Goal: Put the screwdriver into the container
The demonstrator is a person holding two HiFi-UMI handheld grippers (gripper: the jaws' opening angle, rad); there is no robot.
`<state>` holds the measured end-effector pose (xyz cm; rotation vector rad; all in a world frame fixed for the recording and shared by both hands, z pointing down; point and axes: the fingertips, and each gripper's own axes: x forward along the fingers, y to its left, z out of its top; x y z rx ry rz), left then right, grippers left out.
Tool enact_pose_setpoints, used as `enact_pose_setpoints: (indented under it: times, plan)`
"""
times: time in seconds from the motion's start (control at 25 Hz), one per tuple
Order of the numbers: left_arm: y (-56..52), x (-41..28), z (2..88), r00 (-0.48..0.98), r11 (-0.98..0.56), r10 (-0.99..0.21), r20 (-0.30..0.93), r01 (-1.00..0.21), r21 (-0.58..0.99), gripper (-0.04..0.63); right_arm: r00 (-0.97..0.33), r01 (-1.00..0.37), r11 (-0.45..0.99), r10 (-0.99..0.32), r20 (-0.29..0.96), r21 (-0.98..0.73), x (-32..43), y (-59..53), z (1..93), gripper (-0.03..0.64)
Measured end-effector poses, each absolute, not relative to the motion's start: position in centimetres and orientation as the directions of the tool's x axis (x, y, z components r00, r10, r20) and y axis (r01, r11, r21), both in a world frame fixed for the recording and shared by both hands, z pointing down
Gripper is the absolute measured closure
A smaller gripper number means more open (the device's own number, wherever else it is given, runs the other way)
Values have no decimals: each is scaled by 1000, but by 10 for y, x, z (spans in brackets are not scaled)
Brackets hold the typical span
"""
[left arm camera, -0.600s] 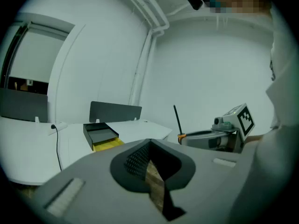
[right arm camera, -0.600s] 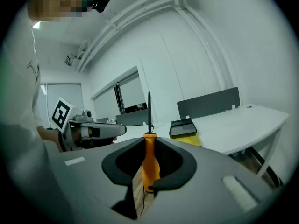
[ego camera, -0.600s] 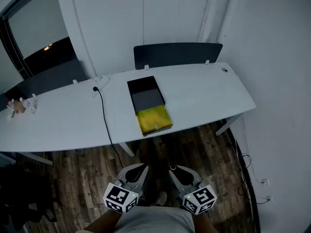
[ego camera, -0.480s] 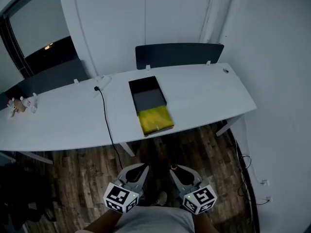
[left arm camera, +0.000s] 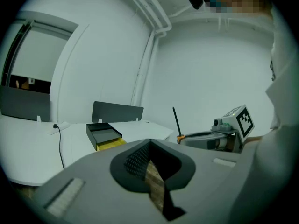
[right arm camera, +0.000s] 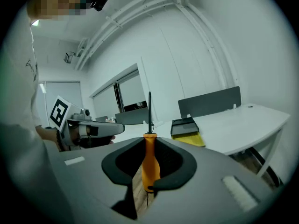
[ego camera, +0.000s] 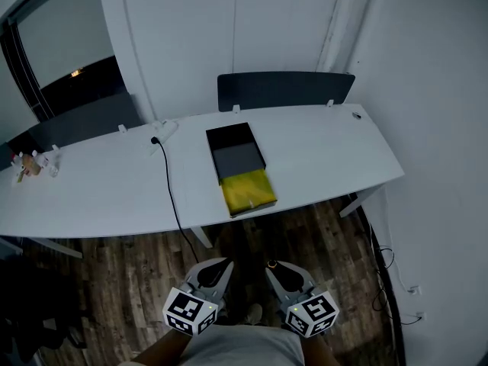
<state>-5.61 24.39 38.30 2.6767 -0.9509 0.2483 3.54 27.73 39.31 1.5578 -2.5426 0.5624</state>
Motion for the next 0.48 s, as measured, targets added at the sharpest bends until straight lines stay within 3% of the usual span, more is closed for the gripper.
enact_pose_setpoints:
  times: [0.48]
  plan:
    - [233, -69, 387, 781, -752, -572, 250, -621, 220, 595, -461, -882, 396, -838, 293, -254, 18, 268, 397, 531]
